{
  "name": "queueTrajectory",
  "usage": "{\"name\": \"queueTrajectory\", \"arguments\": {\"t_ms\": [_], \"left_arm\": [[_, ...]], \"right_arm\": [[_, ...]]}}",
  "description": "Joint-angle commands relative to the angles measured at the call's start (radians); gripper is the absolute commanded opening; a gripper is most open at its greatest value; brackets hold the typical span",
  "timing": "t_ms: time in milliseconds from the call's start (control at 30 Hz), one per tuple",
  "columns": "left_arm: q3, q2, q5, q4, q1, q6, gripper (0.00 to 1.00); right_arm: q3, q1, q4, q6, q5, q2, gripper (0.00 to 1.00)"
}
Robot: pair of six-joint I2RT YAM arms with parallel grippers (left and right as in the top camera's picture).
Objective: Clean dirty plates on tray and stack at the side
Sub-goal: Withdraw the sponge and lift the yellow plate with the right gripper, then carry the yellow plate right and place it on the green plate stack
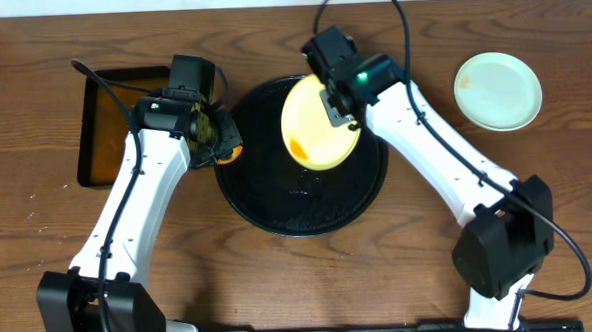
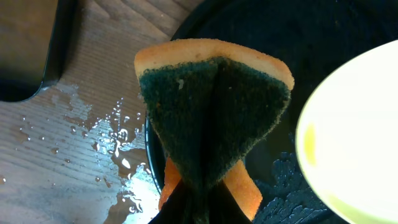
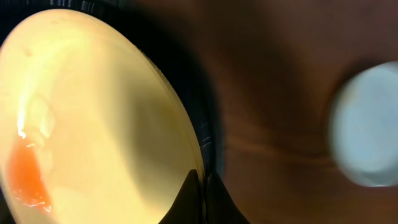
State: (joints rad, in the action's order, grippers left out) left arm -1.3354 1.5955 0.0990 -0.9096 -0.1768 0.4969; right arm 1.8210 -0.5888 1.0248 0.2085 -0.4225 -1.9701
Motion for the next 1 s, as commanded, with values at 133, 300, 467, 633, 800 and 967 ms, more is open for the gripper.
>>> {"name": "queueTrajectory", "arguments": {"t_ms": [133,300,467,633,800,967], "left_arm": [[0.005,0.005,-0.002,0.01,0.005,-0.006,0.08],[0.005,0.005,-0.002,0.01,0.011,-0.005,0.08],[0.005,0.005,0.06,0.009,0.066,-0.006,0.08],[0.005,0.005,0.077,0.009,0.088,-0.006,0.08],[0.005,0.005,0.077,0.009,0.088,-0.006,0.08],[0.005,0.005,0.077,0.009,0.088,-0.006,0.08]], "right_arm": [[0.211,-0.117,0.026,-0.283,-0.508,0.013,0.01],[0.229,-0.151,-0.05,-0.468,-0.706,0.013,0.01],[0.229,-0.153,-0.14,-0.592,-0.752,0.013,0.01],[0.229,-0.153,-0.143,-0.591,-0.751,0.013,0.01],[0.229,-0.155,-0.119,-0.555,-0.715,0.013,0.01],[0.229,-0.142,-0.05,-0.456,-0.528,0.013,0.01]]}}
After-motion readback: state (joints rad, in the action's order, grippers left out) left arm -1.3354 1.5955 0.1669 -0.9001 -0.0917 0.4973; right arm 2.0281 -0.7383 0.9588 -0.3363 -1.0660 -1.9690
